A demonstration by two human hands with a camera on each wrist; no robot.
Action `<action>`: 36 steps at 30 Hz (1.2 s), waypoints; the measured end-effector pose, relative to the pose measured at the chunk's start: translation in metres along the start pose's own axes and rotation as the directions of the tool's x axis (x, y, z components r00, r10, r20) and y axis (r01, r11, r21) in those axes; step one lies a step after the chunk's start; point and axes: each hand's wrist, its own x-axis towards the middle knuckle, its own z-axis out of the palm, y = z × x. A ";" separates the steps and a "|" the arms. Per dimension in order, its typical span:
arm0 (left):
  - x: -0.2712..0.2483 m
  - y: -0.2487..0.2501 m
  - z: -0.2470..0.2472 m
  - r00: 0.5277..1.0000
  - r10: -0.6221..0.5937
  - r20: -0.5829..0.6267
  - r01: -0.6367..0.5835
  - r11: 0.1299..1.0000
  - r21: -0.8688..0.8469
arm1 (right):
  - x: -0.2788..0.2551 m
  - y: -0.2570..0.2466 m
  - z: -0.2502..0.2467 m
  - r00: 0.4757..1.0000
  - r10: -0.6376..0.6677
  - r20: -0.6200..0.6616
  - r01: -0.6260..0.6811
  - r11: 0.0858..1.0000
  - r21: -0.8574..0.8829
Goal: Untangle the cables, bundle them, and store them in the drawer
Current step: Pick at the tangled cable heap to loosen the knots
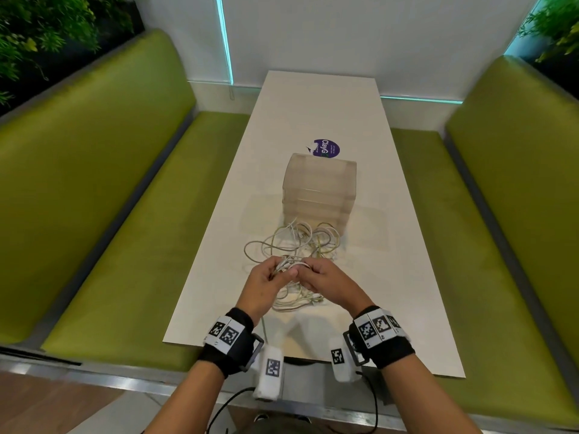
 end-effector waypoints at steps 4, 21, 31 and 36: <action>-0.001 -0.003 -0.005 1.000 0.011 -0.029 -0.012 0.999 -0.032 | 0.003 0.004 -0.010 0.991 0.054 0.126 -0.036 0.990 -0.135; 0.005 0.002 -0.025 0.979 -0.022 -0.204 0.014 0.999 -0.042 | 0.033 0.028 0.002 0.984 -0.047 -0.171 -0.004 0.958 -0.285; 0.015 -0.014 -0.012 0.993 -0.112 0.040 0.097 0.959 0.266 | 0.027 0.026 0.002 0.980 -0.122 -0.155 0.051 0.917 -0.396; 0.020 -0.019 -0.009 0.983 -0.128 0.132 0.075 0.935 0.347 | 0.029 0.021 0.009 0.990 -0.070 -0.123 0.008 0.895 -0.445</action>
